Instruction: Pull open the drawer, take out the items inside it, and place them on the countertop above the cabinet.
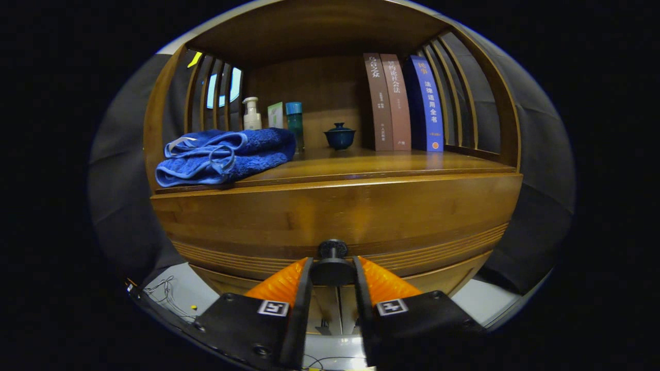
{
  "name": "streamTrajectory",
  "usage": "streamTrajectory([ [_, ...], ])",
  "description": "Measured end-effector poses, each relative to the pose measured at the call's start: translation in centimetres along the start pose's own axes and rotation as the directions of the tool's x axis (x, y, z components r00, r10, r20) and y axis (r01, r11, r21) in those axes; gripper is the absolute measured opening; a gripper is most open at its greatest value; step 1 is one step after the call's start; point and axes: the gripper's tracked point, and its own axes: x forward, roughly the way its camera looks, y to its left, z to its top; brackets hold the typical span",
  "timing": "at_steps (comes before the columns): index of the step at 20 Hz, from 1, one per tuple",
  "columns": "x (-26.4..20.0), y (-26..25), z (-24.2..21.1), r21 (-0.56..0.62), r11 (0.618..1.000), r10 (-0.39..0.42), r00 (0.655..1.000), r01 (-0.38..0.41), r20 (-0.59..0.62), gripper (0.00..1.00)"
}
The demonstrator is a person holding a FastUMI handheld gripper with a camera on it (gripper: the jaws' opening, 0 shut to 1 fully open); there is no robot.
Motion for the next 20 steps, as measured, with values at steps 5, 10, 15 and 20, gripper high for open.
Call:
streamTrajectory([
  [5, -0.6, -0.2, -0.3, -0.052, 0.999, -0.009, 1.000, 0.008, -0.006, 0.30],
  [10, -3.6, 0.0, -1.1, -0.045, 0.999, -0.014, 1.000, 0.013, -0.023, 0.30],
  [15, -7.4, -0.1, -2.3, -0.035, 0.999, -0.010, 1.000, 0.009, -0.029, 0.30],
  [20, -11.5, -0.4, -3.5, -0.032, 0.999, -0.015, 0.999, 0.014, -0.035, 0.30],
])
